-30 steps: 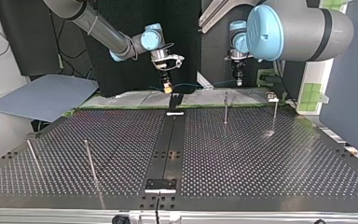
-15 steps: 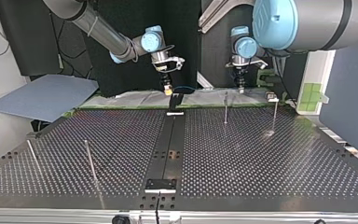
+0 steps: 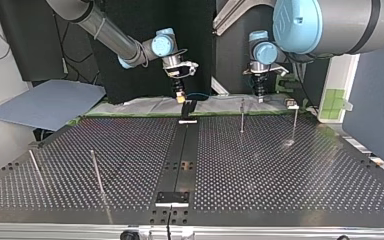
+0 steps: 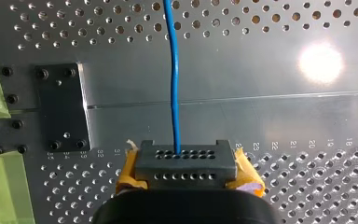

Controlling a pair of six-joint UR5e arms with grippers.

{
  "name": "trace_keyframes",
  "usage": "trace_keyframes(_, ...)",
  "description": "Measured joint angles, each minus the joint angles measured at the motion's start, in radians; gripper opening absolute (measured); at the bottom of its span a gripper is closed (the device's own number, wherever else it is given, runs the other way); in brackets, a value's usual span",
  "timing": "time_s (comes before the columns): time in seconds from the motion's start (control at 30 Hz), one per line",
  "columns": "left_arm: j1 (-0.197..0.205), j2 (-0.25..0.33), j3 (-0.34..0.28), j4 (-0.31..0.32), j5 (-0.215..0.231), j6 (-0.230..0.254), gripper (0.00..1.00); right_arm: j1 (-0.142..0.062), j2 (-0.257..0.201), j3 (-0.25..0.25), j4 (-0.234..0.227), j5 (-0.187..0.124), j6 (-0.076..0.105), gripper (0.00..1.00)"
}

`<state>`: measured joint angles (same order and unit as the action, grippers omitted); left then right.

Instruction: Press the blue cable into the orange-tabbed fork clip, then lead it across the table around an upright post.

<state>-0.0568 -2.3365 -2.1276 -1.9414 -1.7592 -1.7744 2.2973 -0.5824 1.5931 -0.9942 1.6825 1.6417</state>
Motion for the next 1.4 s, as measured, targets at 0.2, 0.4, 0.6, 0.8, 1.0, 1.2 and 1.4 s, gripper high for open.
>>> trace_keyframes(0.2,0.001,-0.001,0.000,-0.001,0.000,0.011,0.00,0.002,0.011,-0.001,0.001,0.004,0.002,0.00)
trace_keyframes(0.4,0.003,-0.002,0.000,0.014,0.001,0.008,0.00,0.000,0.022,-0.001,-0.001,0.006,0.003,0.00)
trace_keyframes(0.6,0.008,-0.002,0.002,0.021,0.004,0.005,0.00,-0.004,0.044,-0.012,-0.001,0.006,0.005,0.00)
trace_keyframes(0.8,0.012,-0.002,0.003,0.022,0.006,0.004,0.00,-0.004,0.076,-0.032,0.001,0.004,0.007,0.00)
trace_keyframes(1.0,0.012,-0.003,0.012,0.021,0.015,-0.001,0.00,-0.006,0.084,-0.060,0.022,0.003,0.007,0.00)
trace_keyframes(1.2,0.013,-0.029,0.037,0.018,0.030,-0.014,0.00,-0.006,0.084,-0.090,0.070,0.003,0.003,0.00)
trace_keyframes(1.4,0.019,-0.039,0.050,0.013,0.034,-0.030,0.00,-0.006,0.084,-0.099,0.085,0.004,0.000,0.00)
